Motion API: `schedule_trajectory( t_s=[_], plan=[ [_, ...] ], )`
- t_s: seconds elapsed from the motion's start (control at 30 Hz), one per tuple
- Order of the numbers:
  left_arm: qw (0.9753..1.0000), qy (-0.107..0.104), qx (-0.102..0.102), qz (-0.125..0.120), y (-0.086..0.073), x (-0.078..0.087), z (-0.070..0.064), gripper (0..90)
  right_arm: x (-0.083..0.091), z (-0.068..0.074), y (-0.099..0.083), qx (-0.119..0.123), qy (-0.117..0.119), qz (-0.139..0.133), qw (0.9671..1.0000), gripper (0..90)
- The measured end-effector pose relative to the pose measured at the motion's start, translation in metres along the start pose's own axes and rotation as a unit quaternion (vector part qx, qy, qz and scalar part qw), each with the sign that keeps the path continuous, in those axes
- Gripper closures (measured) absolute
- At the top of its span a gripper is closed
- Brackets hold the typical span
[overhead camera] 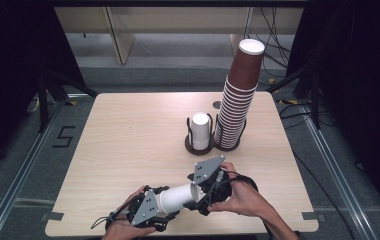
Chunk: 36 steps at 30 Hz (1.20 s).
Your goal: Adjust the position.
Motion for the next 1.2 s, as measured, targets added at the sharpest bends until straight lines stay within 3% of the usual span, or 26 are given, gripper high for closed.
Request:
schedule_trajectory(
  t_s=[0.1,0.23,0.4,0.5,0.6,0.67,0.73,0.8,0.87,0.93,1.0,1.03,1.2],
  plan=[
    [0.9998,-0.004,-0.017,0.007,0.001,0.0,-0.001,24.6,-0.007,0.003,-0.004,0.018,0.004,0.029,0.9994,21.7],
    [0.9998,-0.013,-0.017,0.005,0.001,0.0,-0.002,24.6,-0.012,0.005,-0.005,0.032,0.009,0.05,0.9982,23.9],
    [0.9997,-0.013,-0.018,0.004,0.001,0.0,-0.003,24.6,-0.017,0.004,-0.007,0.042,0.018,0.056,0.9974,26.4],
    [0.9994,-0.022,-0.023,0.011,0.001,0.0,-0.004,24.5,-0.018,0.004,-0.008,0.05,0.024,0.061,0.9966,31.2],
    [0.9994,-0.023,-0.024,0.006,0.0,0.0,-0.004,24.1,-0.019,0.004,-0.009,0.048,0.034,0.064,0.9962,32.5],
    [0.9992,-0.034,-0.022,0.0,0.0,0.0,-0.004,22.4,-0.017,0.003,-0.01,0.052,0.043,0.062,0.9958,33.7],
    [0.9992,-0.034,-0.019,-0.01,-0.001,0.0,-0.003,21.0,-0.016,0.002,-0.01,0.052,0.044,0.06,0.9959,33.9],
    [0.9979,-0.041,0.001,-0.05,0.0,0.001,-0.002,19.2,-0.012,0.0,-0.009,0.046,0.05,0.043,0.9968,34.2],
    [0.997,-0.044,0.009,-0.063,0.0,0.003,-0.001,17.7,-0.01,0.0,-0.009,0.038,0.056,0.037,0.997,34.4],
    [0.9916,-0.047,0.039,-0.114,0.001,0.007,0.004,14.5,-0.004,-0.004,-0.01,0.028,0.059,0.02,0.9976,34.5],
    [0.9903,-0.049,0.044,-0.123,0.001,0.008,0.005,14.5,-0.002,-0.006,-0.011,0.024,0.059,0.012,0.9979,34.5],
    [0.987,-0.05,0.051,-0.144,0.002,0.009,0.007,14.5,0.003,-0.006,-0.011,0.007,0.076,-0.006,0.9971,34.5],
    [0.9864,-0.054,0.047,-0.148,0.003,0.012,0.007,14.5,0.006,-0.007,-0.01,0.001,0.085,-0.021,0.9961,34.5]
  ],
)
Point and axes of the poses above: each handheld gripper's, and its own axes: x roughly backward along the jaws, y roughly out of its top, z roughly to its left, the point moved 4 cm from there along -x, roughly forward along the jaws, and after that the axes turned 2 degrees about -z, right-handed, at the moved point
